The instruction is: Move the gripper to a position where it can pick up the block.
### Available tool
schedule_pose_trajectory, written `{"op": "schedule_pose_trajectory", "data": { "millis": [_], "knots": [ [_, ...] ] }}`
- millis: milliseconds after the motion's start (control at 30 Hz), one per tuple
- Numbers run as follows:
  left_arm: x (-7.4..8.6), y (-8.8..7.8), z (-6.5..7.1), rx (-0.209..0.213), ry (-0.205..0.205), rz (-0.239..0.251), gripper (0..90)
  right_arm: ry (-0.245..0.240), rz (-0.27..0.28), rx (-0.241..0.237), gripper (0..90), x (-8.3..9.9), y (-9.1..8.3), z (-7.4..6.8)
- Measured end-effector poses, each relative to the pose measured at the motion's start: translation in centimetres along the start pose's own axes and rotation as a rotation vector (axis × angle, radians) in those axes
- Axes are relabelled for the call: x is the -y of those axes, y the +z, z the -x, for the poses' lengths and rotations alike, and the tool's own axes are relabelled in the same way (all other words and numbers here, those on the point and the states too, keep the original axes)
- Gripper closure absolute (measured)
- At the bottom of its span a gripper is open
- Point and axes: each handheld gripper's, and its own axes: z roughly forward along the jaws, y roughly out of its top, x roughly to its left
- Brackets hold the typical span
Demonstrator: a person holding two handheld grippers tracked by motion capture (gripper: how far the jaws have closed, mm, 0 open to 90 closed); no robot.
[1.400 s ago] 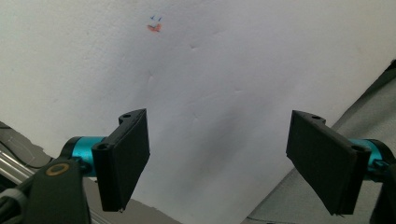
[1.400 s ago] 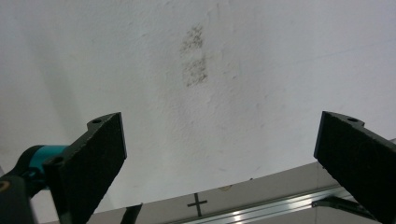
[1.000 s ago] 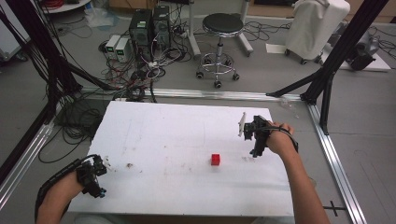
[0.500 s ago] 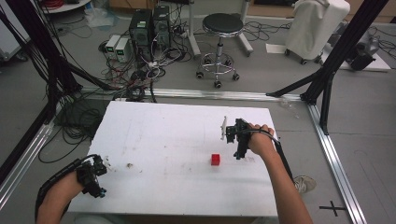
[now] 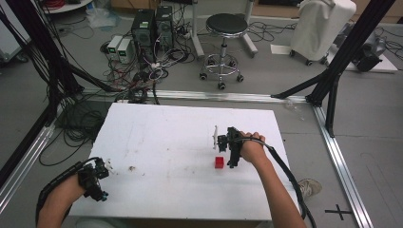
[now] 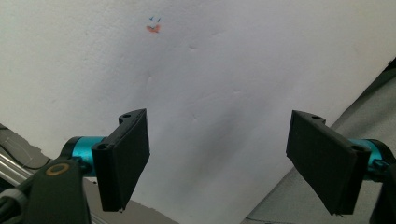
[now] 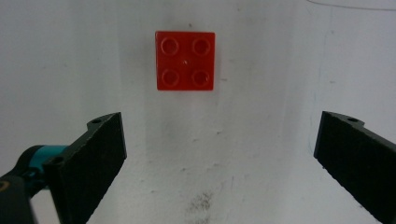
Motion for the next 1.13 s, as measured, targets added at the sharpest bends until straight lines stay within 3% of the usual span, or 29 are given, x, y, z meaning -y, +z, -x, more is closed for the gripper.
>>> {"op": "schedule_pose_trajectory", "data": {
  "millis": [433,600,767,1133],
  "knots": [
    [0.0,-0.1,0.0,0.000,0.000,0.003,21.7,-0.013,0.009,-0.041,1.5,-2.3,2.7,-0.7],
    [0.0,-0.1,0.0,0.001,-0.003,0.007,21.7,-0.005,-0.019,-0.055,1.5,-2.7,3.5,-1.0],
    [0.0,-0.1,0.0,-0.001,0.004,-0.001,21.7,-0.030,-0.027,-0.063,1.5,-3.1,4.3,-1.0],
    [0.0,-0.1,0.0,-0.003,0.000,0.004,21.7,-0.015,-0.040,-0.063,1.5,-3.0,4.4,-1.1]
  ]
}}
